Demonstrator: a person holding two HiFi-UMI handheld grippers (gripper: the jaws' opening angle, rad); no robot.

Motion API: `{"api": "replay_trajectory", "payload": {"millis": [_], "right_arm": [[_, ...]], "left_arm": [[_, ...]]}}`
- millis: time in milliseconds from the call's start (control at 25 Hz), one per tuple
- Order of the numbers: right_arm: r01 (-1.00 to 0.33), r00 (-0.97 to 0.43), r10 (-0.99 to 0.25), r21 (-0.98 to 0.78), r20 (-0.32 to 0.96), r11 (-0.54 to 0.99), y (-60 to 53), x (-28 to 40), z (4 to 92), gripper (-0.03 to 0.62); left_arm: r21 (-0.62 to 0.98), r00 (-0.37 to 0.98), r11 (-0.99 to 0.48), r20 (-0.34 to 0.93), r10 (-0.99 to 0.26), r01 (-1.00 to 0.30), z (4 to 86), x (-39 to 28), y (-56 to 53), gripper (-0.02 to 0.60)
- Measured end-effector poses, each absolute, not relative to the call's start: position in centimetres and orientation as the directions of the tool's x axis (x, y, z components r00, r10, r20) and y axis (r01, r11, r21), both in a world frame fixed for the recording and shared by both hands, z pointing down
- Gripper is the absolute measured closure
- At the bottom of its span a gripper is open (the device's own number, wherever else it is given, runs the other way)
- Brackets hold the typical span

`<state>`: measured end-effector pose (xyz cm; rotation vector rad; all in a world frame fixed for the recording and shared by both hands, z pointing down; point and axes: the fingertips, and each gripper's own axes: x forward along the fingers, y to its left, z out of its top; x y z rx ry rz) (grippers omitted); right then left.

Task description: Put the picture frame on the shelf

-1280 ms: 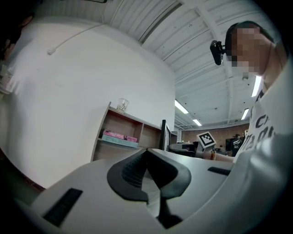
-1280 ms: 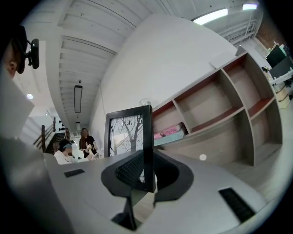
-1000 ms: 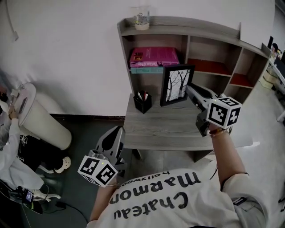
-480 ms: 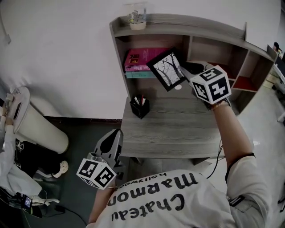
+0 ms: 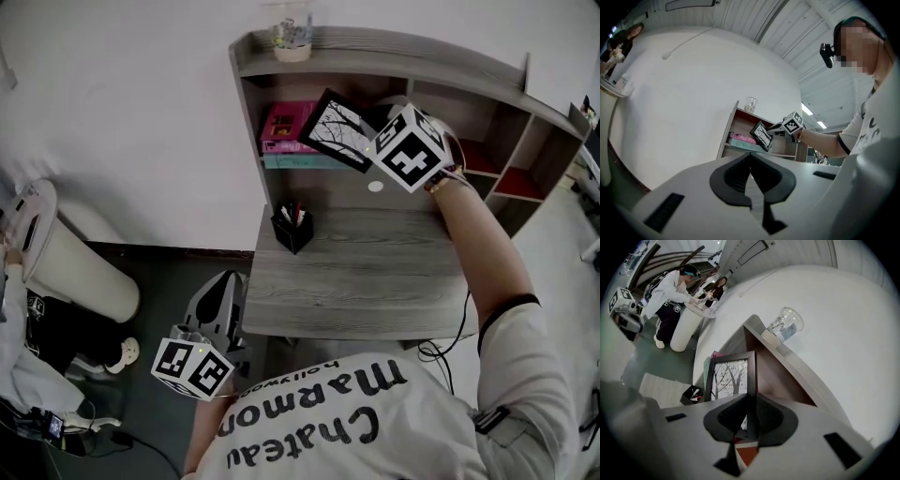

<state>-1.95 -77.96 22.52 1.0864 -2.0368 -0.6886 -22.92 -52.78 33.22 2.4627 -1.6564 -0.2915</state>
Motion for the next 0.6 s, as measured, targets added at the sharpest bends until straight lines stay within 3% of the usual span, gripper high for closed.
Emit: {"api": "replay_trajectory", "payload": {"millis": [280, 360, 600], "right_arm": [[-0.437, -0.324, -0.891, 0.785, 0.318, 0.439, -80.8, -2.9, 23.2, 0.53], [-0.426, -0.305, -0.9, 0.801, 0.311, 0.421, -81.8, -3.1, 23.8, 0.563], [-0.444, -0.304, -0.904, 0.795, 0.3, 0.413, -83.1, -2.9, 25.1, 0.586]], "left_arm": [[0.264, 0.309, -0.32, -0.083, -0.947, -0.91, 33.6, -24.4, -52.6, 0.565], [0.273, 0.292, -0.304, -0.082, -0.953, -0.913, 33.8, -24.8, -52.4, 0.565], [0.268, 0.253, -0.265, -0.079, -0.964, -0.926, 33.8, -25.4, -51.9, 0.565]]}}
